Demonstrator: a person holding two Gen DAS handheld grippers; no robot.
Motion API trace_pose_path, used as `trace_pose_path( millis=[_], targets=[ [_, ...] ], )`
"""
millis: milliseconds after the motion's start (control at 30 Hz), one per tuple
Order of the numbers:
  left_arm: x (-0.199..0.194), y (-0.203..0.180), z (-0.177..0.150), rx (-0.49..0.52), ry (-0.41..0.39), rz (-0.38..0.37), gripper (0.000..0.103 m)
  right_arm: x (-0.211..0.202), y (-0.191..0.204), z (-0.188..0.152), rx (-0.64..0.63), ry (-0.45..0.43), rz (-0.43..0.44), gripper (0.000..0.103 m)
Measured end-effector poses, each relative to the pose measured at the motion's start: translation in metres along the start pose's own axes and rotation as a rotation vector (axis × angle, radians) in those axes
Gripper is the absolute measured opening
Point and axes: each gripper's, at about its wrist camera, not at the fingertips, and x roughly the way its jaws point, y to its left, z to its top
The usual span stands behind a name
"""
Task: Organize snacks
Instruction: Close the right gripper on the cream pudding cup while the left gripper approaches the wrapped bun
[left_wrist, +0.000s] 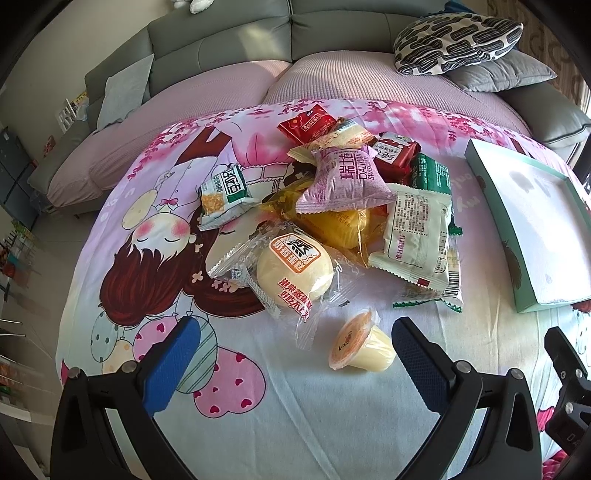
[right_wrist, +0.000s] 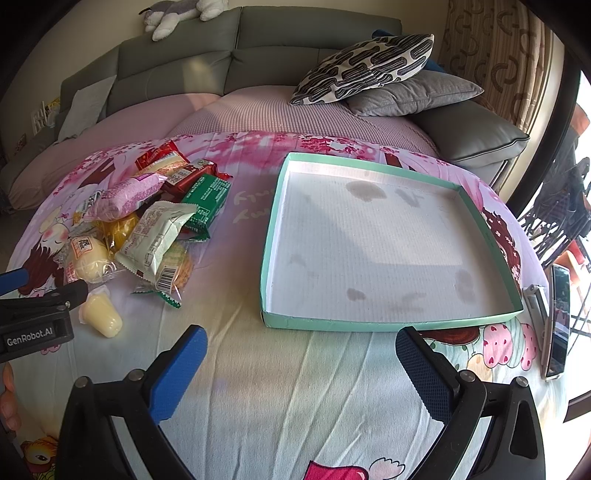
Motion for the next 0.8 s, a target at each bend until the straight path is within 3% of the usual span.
trace_pose_path(
  millis=[300, 600, 800],
  targets=[
    [0.010, 0.041, 0.004, -0.080, 0.059, -0.045, 0.103, -0.007, 0.038, 0.008, -0.123, -0.040, 0.159, 0.103],
    [0.030, 0.068, 0.000, -0.106, 0.087, -0.100, 0.103, 0.015, 0.104, 0.005, -0.272, 0.024, 0.291, 0.103],
    [0.041, 0.082, -0.004, -0.133, 0.081, -0.141, 0.103, 0.033, 0.136, 0.000, -0.363, 0.073, 0.325, 0.101]
  ],
)
